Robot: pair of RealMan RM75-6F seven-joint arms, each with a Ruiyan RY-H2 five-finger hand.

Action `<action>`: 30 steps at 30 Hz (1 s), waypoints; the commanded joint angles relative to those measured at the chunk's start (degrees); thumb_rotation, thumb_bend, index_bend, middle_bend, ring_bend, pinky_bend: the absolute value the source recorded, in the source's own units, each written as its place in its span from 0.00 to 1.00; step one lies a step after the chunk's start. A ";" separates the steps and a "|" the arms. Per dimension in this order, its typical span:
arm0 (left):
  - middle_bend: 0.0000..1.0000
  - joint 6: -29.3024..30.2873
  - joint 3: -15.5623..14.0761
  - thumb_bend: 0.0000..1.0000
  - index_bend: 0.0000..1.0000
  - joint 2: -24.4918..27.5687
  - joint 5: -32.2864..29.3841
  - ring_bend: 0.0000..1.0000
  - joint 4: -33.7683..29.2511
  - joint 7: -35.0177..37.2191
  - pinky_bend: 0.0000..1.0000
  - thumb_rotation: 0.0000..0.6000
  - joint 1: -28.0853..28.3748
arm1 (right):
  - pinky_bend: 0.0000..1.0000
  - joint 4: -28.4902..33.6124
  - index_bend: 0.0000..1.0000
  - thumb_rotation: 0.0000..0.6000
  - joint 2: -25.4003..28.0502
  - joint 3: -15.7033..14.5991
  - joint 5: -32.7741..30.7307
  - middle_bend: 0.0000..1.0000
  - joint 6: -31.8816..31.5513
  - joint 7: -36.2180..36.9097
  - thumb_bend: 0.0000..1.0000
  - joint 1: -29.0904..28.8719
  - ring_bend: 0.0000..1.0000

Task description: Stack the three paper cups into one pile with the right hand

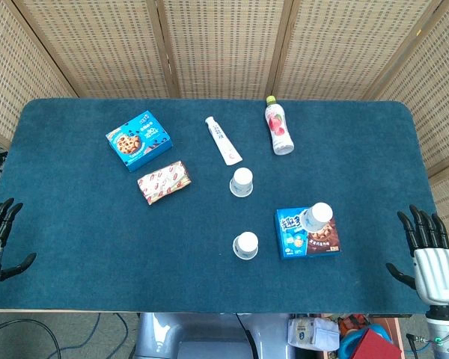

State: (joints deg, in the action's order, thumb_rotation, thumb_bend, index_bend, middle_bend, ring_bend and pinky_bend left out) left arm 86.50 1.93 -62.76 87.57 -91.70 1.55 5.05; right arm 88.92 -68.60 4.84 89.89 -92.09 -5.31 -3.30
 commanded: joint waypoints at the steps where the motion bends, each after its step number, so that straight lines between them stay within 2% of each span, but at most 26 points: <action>1: 0.00 -0.12 0.00 0.25 0.00 -0.05 -0.04 0.00 0.07 -0.07 0.00 1.00 0.05 | 0.00 0.05 0.00 1.00 0.06 0.03 -0.08 0.00 0.19 0.09 0.00 -0.06 0.00; 6: 0.00 -0.15 0.09 0.25 0.00 -0.30 -0.11 0.00 -0.01 -0.71 0.00 1.00 0.11 | 0.00 -0.29 0.00 1.00 0.06 -0.10 0.41 0.00 1.54 2.02 0.00 -0.92 0.00; 11: 0.00 -0.70 0.26 0.25 0.00 -1.01 -0.25 0.00 -0.22 -3.09 0.00 1.00 0.57 | 0.00 -0.63 0.00 1.00 1.28 -0.24 1.24 0.00 7.92 11.68 0.00 -4.91 0.00; 15: 0.00 -1.73 0.72 0.25 0.00 -1.61 -1.61 0.00 -0.36 -4.10 0.00 1.00 0.98 | 0.00 -0.86 0.00 1.00 2.33 0.98 0.80 0.00 13.37 19.38 0.00 -9.05 0.00; 19: 0.00 -1.95 1.42 0.25 0.00 -2.06 -2.71 0.00 -0.19 -5.07 0.00 1.00 1.26 | 0.01 -0.89 0.01 1.00 2.69 1.86 0.16 0.04 16.53 23.68 0.00 -11.57 0.00; 25: 0.00 -2.96 1.84 0.25 0.00 -2.85 -3.53 0.00 0.60 -5.46 0.00 1.00 1.91 | 0.07 -0.60 0.06 1.00 2.21 3.05 -2.11 0.10 21.55 24.89 0.04 -15.02 0.01; 30: 0.00 -3.30 2.00 0.25 0.00 -3.05 -4.04 0.00 0.79 -5.68 0.00 1.00 2.10 | 0.10 0.18 0.13 1.00 0.84 4.26 -6.29 0.16 27.43 26.23 0.12 -18.19 0.07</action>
State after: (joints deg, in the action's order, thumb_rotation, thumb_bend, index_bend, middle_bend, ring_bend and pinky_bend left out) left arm 83.19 3.93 -65.81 83.53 -90.91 -4.14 7.15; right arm 88.77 -67.11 8.47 85.16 -66.41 20.32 -20.17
